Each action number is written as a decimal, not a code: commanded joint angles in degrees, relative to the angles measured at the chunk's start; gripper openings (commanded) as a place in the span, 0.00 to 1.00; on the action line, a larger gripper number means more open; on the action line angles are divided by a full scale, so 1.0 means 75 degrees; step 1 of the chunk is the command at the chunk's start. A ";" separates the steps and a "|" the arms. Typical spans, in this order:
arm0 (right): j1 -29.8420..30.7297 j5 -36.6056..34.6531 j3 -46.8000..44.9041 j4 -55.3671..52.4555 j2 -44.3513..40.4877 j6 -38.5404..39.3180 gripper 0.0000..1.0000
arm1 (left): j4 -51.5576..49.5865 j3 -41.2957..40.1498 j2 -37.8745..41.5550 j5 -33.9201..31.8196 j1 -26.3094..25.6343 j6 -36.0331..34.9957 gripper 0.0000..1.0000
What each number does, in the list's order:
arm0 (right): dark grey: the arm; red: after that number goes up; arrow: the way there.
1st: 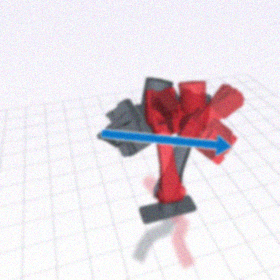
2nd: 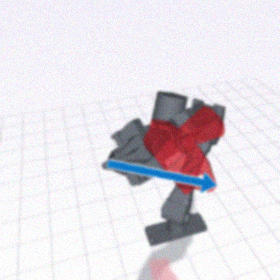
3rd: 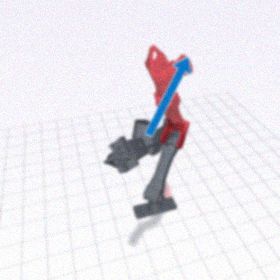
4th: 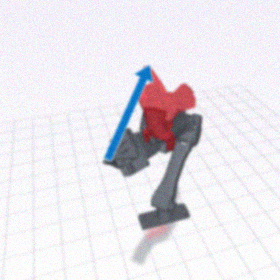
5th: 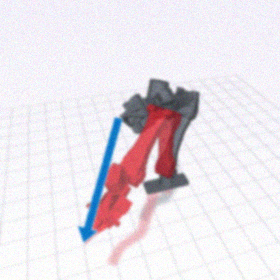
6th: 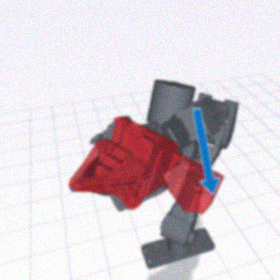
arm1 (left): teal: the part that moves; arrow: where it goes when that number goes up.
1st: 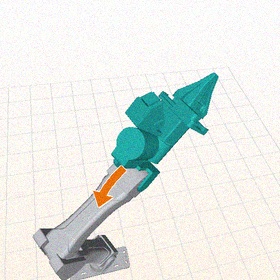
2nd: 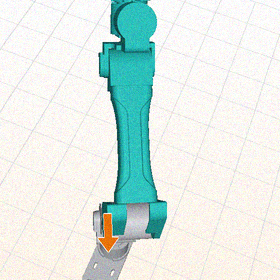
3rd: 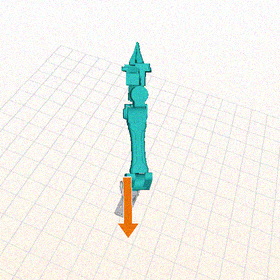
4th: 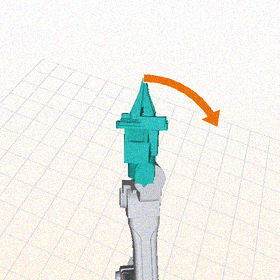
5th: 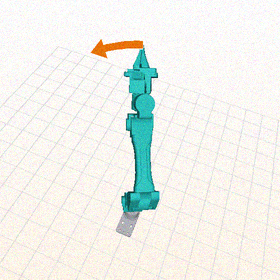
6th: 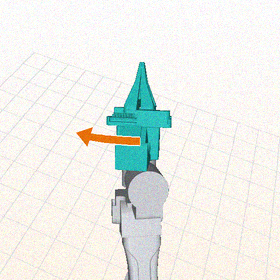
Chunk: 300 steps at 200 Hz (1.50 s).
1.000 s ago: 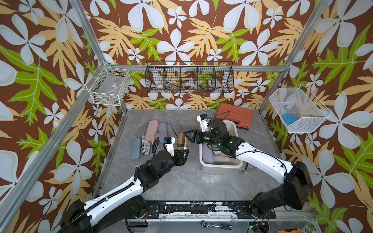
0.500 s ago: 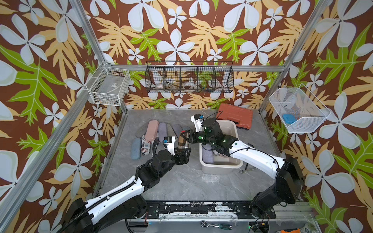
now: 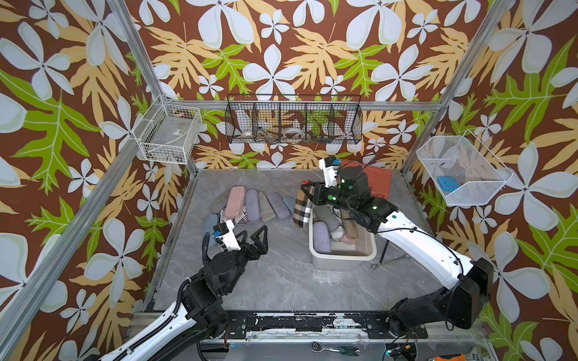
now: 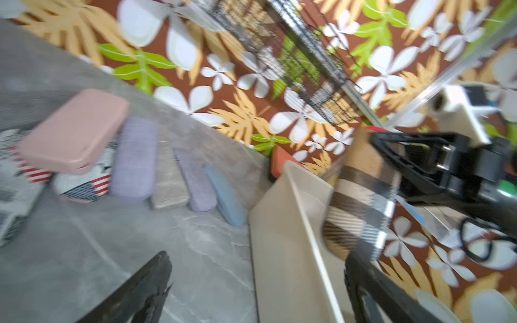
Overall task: Put the glasses cases into the storage boxes
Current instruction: Place the glasses case in the storage box.
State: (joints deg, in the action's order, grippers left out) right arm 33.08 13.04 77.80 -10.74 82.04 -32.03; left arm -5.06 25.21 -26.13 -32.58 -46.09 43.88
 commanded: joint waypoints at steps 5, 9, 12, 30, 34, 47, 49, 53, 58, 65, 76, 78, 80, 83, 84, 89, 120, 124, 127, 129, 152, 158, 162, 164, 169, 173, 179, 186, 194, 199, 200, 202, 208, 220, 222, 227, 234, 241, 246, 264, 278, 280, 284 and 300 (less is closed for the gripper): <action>-0.0604 -0.0609 -0.0478 -0.1143 -0.0434 0.0703 0.27 | -0.1729 0.0013 0.0174 -0.1906 0.0004 0.1130 0.98; -0.0689 -0.0618 -0.0627 -0.1226 -0.0496 0.0718 0.27 | -0.1816 0.0024 0.0168 -0.1977 0.0004 0.1166 0.98; -0.0746 -0.0588 -0.0748 -0.1266 -0.0550 0.0727 0.28 | -0.1851 0.0025 0.0157 -0.2004 0.0004 0.1169 0.98; -0.0883 -0.0406 -0.1370 -0.1512 -0.0792 0.0933 0.28 | -0.1825 0.0115 0.0037 -0.1872 0.0037 0.0995 0.98; -0.0883 -0.0425 -0.1451 -0.1573 -0.0830 0.0995 0.28 | -0.1797 0.0146 -0.0015 -0.1832 0.0053 0.0926 0.98; -0.0882 -0.0454 -0.1743 -0.1706 -0.0949 0.1088 0.28 | -0.1780 0.0283 -0.0220 -0.1767 0.0108 0.0783 0.98; -0.0883 -0.0424 -0.1785 -0.1714 -0.0962 0.1096 0.28 | -0.1779 0.0301 -0.0269 -0.1757 0.0118 0.0768 0.98; -0.0880 -0.0388 -0.1844 -0.1777 -0.0971 0.1147 0.28 | -0.1786 0.0336 -0.0323 -0.1745 0.0131 0.0742 0.98; -0.0883 -0.0340 -0.1890 -0.1884 -0.0967 0.1218 0.28 | -0.1777 0.0378 -0.0405 -0.1718 0.0150 0.0714 0.98; -0.0882 -0.0261 -0.1938 -0.2034 -0.0927 0.1274 0.28 | -0.1786 0.0428 -0.0517 -0.1677 0.0178 0.0698 0.98; -0.0883 -0.0057 -0.2056 -0.2155 -0.0875 0.1349 0.29 | -0.1760 0.0470 -0.0636 -0.1558 0.0234 0.0678 0.98; -0.0883 -0.0002 -0.2092 -0.2172 -0.0858 0.1352 0.29 | -0.1739 0.0470 -0.0663 -0.1529 0.0243 0.0669 0.98; -0.0883 0.0043 -0.2127 -0.2182 -0.0840 0.1367 0.29 | -0.1733 0.0470 -0.0682 -0.1487 0.0260 0.0657 0.98; -0.0883 0.0116 -0.2169 -0.2197 -0.0820 0.1391 0.29 | -0.1709 0.0470 -0.0711 -0.1440 0.0281 0.0645 0.99; -0.0883 0.0132 -0.2187 -0.2210 -0.0817 0.1401 0.29 | -0.1707 0.0470 -0.0723 -0.1431 0.0289 0.0644 0.99; -0.0883 0.0181 -0.2262 -0.2253 -0.0795 0.1447 0.29 | -0.1686 0.0482 -0.0759 -0.1343 0.0331 0.0626 0.99; -0.0883 0.0168 -0.2670 -0.2232 -0.0679 0.1493 0.35 | -0.1691 0.0606 -0.1018 -0.0829 0.0694 0.0488 0.99; -0.0883 0.0172 -0.2674 -0.2252 -0.0652 0.1491 0.37 | -0.1687 0.0625 -0.1037 -0.0774 0.0717 0.0495 0.99; -0.0882 0.0172 -0.2677 -0.2273 -0.0640 0.1492 0.40 | -0.1690 0.0626 -0.1048 -0.0733 0.0745 0.0490 0.99; -0.0883 0.0172 -0.2684 -0.2271 -0.0638 0.1484 0.42 | -0.1689 0.0627 -0.1059 -0.0716 0.0752 0.0490 0.99; -0.0882 -0.0188 -0.2864 -0.2059 -0.0953 0.1364 0.53 | -0.1767 0.0713 -0.1250 -0.0593 0.0832 0.0408 1.00; -0.0883 -0.0367 -0.2797 -0.2108 -0.1041 0.1375 0.59 | -0.1817 0.0745 -0.1322 -0.0611 0.0864 0.0387 1.00; -0.0883 -0.0489 -0.2745 -0.2135 -0.1102 0.1376 0.61 | -0.1853 0.0770 -0.1372 -0.0623 0.0892 0.0373 1.00; -0.0883 -0.0541 -0.2721 -0.2140 -0.1135 0.1376 0.62 | -0.1870 0.0783 -0.1386 -0.0631 0.0912 0.0373 1.00; -0.0883 -0.0650 -0.2667 -0.2151 -0.1223 0.1382 0.63 | -0.1919 0.0808 -0.1452 -0.0631 0.0998 0.0372 1.00; -0.0883 -0.0739 -0.2616 -0.2164 -0.1298 0.1388 0.63 | -0.1955 0.0837 -0.1505 -0.0609 0.1077 0.0372 1.00; -0.0883 -0.0892 -0.2525 -0.2177 -0.1397 0.1388 0.63 | -0.2004 0.0882 -0.1571 -0.0548 0.1221 0.0356 1.00; -0.0883 -0.1084 -0.2468 -0.2171 -0.1548 0.1385 0.66 | -0.2031 0.0909 -0.1672 -0.0431 0.1429 0.0312 1.00; -0.0883 -0.1334 -0.2429 -0.2144 -0.1728 0.1379 0.68 | -0.2066 0.0948 -0.1786 -0.0282 0.1686 0.0289 1.00; -0.0883 -0.1471 -0.2434 -0.2090 -0.1852 0.1365 0.68 | -0.2078 0.0962 -0.1856 -0.0175 0.1885 0.0287 1.00; -0.0883 -0.1488 -0.2437 -0.2069 -0.1878 0.1359 0.68 | -0.2079 0.0962 -0.1870 -0.0148 0.1941 0.0277 1.00; -0.0883 -0.1515 -0.2439 -0.2045 -0.1923 0.1352 0.68 | -0.2070 0.0971 -0.1894 -0.0087 0.2041 0.0264 1.00; -0.0883 -0.1562 -0.2509 -0.1878 -0.2069 0.1327 0.69 | -0.2045 0.0975 -0.1986 0.0104 0.2313 0.0208 1.00; -0.0872 -0.1427 -0.2684 -0.1507 -0.2328 0.1215 0.69 | -0.1989 0.1007 -0.2188 0.0452 0.2936 0.0184 1.00; -0.0872 -0.1400 -0.2718 -0.1450 -0.2364 0.1195 0.69 | -0.1981 0.1009 -0.2211 0.0523 0.3046 0.0179 1.00; -0.0868 -0.1340 -0.2781 -0.1320 -0.2434 0.1146 0.69 | -0.1936 0.1000 -0.2297 0.0710 0.3313 0.0167 1.00; -0.0864 -0.1260 -0.2840 -0.1203 -0.2491 0.1092 0.69 | -0.1877 0.1004 -0.2408 0.0924 0.3649 0.0161 1.00; -0.0871 -0.1150 -0.2894 -0.1057 -0.2529 0.1040 0.69 | -0.1827 0.0998 -0.2541 0.1030 0.3939 0.0160 1.00; -0.0862 -0.1060 -0.2962 -0.0940 -0.2569 0.1015 0.69 | -0.1814 0.1007 -0.2644 0.1023 0.4099 0.0161 1.00; -0.0849 -0.0763 -0.3181 -0.0523 -0.2629 0.0886 0.69 | -0.1810 0.1087 -0.3097 0.0794 0.4691 0.0150 1.00; -0.0849 -0.0499 -0.3337 -0.0204 -0.2636 0.0800 0.69 | -0.1686 0.1152 -0.3515 0.0799 0.5256 0.0102 1.00; -0.0854 -0.0482 -0.3355 -0.0166 -0.2632 0.0784 0.69 | -0.1664 0.1168 -0.3586 0.0824 0.5351 0.0111 1.00; -0.0857 -0.0419 -0.3374 -0.0092 -0.2627 0.0758 0.69 | -0.1643 0.1203 -0.3723 0.0938 0.5559 0.0125 1.00; -0.0848 -0.0205 -0.3395 0.0069 -0.2527 0.0744 0.69 | -0.1271 0.1334 -0.4335 0.1176 0.6139 0.0055 0.99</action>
State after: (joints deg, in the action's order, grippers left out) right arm 26.68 7.92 52.58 -15.49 62.54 -25.28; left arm -18.50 33.85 -54.11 -25.91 -4.64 45.10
